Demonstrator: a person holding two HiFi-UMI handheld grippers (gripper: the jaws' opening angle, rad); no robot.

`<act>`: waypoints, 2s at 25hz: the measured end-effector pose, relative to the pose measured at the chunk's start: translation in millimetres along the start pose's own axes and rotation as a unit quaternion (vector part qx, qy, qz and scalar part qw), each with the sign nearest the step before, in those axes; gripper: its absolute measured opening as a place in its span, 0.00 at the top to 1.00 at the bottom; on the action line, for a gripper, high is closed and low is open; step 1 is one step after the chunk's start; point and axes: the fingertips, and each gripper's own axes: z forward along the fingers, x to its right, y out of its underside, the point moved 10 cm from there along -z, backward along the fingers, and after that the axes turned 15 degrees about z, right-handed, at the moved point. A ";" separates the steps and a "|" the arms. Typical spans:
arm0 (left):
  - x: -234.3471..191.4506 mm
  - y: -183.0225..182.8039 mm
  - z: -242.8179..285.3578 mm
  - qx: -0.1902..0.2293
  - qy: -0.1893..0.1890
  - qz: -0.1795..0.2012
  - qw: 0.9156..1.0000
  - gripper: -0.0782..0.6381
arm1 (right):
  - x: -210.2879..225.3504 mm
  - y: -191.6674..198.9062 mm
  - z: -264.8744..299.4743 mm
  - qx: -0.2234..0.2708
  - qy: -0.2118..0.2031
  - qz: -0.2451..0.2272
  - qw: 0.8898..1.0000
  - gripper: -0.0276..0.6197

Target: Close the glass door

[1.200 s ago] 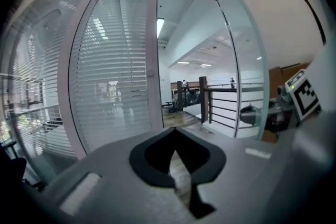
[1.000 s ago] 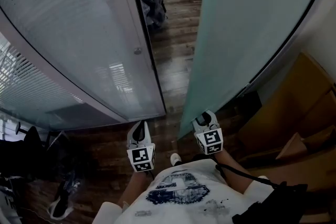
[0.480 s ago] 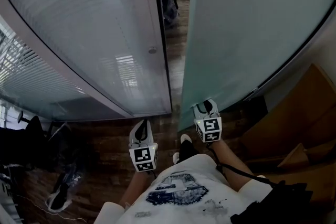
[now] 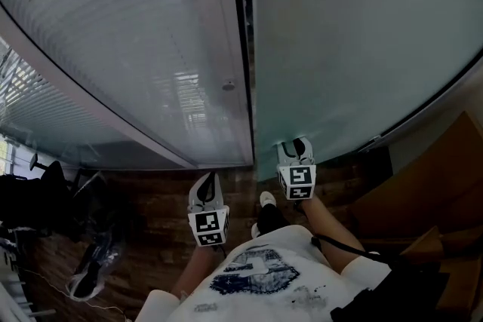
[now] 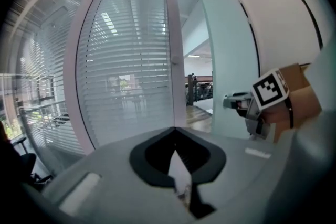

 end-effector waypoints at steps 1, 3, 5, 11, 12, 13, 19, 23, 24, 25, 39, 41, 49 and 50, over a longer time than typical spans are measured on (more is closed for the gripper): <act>-0.8 -2.7 6.1 -0.001 0.001 -0.001 1.000 0.89 | 2.0 -0.7 5.3 -0.001 -0.001 0.000 1.000 0.76; -3.9 -6.5 17.7 -0.005 0.001 -0.002 1.000 0.89 | 3.2 -4.3 15.7 -0.004 -0.003 0.001 1.000 0.76; -8.7 -10.7 28.5 -0.011 -0.002 0.000 1.000 0.89 | 0.1 -12.3 25.5 -0.006 -0.007 0.002 1.000 0.76; -16.3 -29.0 58.6 0.002 -0.002 0.004 1.000 0.89 | -1.6 -22.1 49.9 -0.023 -0.009 -0.001 1.000 0.76; -16.8 -29.3 63.2 0.002 -0.004 0.006 1.000 0.89 | -1.7 -21.9 53.6 -0.022 -0.008 0.000 1.000 0.76; -17.0 -27.5 67.8 0.003 -0.006 0.009 1.000 0.89 | -1.3 -21.9 57.3 -0.021 -0.006 0.000 1.000 0.76; -20.9 -24.9 82.1 -0.004 -0.017 0.025 1.000 0.89 | -1.8 -23.3 74.5 -0.016 0.006 -0.006 1.000 0.76; -26.2 -30.1 90.5 -0.012 -0.028 0.023 0.999 0.89 | 0.8 -21.4 86.8 -0.011 0.011 -0.010 1.000 0.76; -27.5 -30.9 92.8 -0.015 -0.032 0.021 0.999 0.89 | 1.1 -21.3 89.3 -0.010 0.013 -0.010 1.000 0.76; -28.9 -32.0 95.1 -0.017 -0.036 0.020 0.999 0.89 | 1.1 -22.1 91.5 -0.009 0.014 -0.011 1.000 0.76; -26.9 -40.6 126.0 -0.028 -0.060 0.037 0.997 0.89 | 4.8 -32.5 124.0 -0.003 0.035 -0.017 0.999 0.76; -27.1 -41.7 127.7 -0.028 -0.059 0.034 0.997 0.89 | 5.2 -35.0 128.0 -0.002 0.038 -0.020 0.999 0.76; -28.0 -46.3 147.2 -0.017 -0.028 0.038 0.999 0.89 | 4.9 -35.1 131.2 0.004 0.044 -0.017 0.999 0.76; -28.7 -48.4 148.6 -0.015 -0.024 0.040 0.999 0.89 | 4.8 -36.2 131.4 0.004 0.044 -0.017 0.999 0.76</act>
